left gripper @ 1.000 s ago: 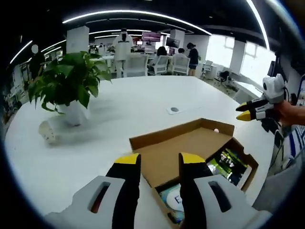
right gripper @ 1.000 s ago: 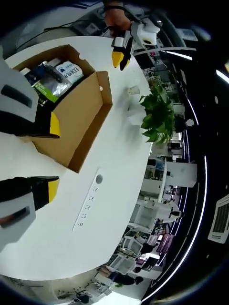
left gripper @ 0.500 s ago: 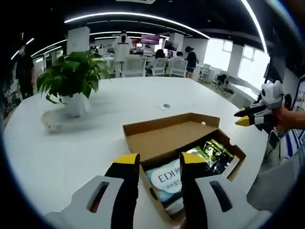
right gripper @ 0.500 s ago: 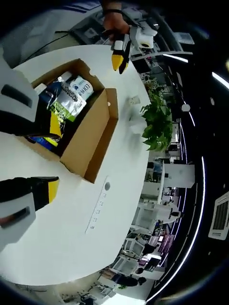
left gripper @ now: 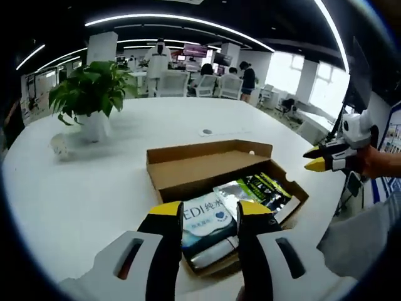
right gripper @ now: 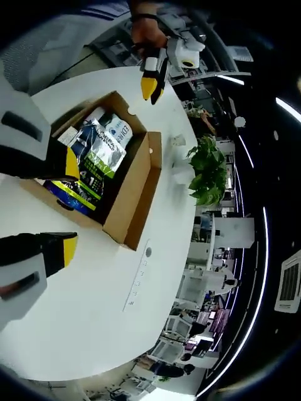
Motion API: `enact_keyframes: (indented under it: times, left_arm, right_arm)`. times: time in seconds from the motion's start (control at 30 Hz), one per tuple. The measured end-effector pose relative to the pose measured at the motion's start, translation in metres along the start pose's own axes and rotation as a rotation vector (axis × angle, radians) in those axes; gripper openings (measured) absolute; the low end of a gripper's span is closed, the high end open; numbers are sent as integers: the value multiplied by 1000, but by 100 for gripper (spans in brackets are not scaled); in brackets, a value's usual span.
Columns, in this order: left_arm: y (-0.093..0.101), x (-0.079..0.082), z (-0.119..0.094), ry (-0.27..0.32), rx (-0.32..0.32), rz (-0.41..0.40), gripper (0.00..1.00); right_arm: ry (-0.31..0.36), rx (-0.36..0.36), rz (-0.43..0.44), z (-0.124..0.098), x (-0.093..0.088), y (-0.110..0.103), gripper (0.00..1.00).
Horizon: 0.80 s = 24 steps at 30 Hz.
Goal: Operate the shoe box by opening the lid, removing the specified soft item, and placing it in the target area until the item is outside and the box remains undamaged.
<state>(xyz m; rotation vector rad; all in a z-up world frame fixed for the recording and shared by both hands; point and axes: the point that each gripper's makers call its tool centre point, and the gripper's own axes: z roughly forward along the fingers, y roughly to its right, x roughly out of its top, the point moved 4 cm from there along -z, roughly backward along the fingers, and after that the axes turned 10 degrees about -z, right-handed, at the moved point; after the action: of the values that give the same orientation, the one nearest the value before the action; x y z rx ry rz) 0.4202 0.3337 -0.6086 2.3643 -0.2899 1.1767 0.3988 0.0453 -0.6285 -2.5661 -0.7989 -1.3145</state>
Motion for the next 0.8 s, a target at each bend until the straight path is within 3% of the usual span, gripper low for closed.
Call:
enact_keyframes:
  times: [0.2,0.47,0.8]
  left_arm:
    - [8,-10,8,-29,-12,-4,33]
    - [20,-35,30,-107,-32,-12,34]
    - [29,-52,48,-164,-30,-52,33]
  right_arm:
    - [22,19,11,-3,-4,-10,30]
    - [39,49,-6,-7,-8,-23,37]
    - [45,69,-13,-15,-14,-34,49]
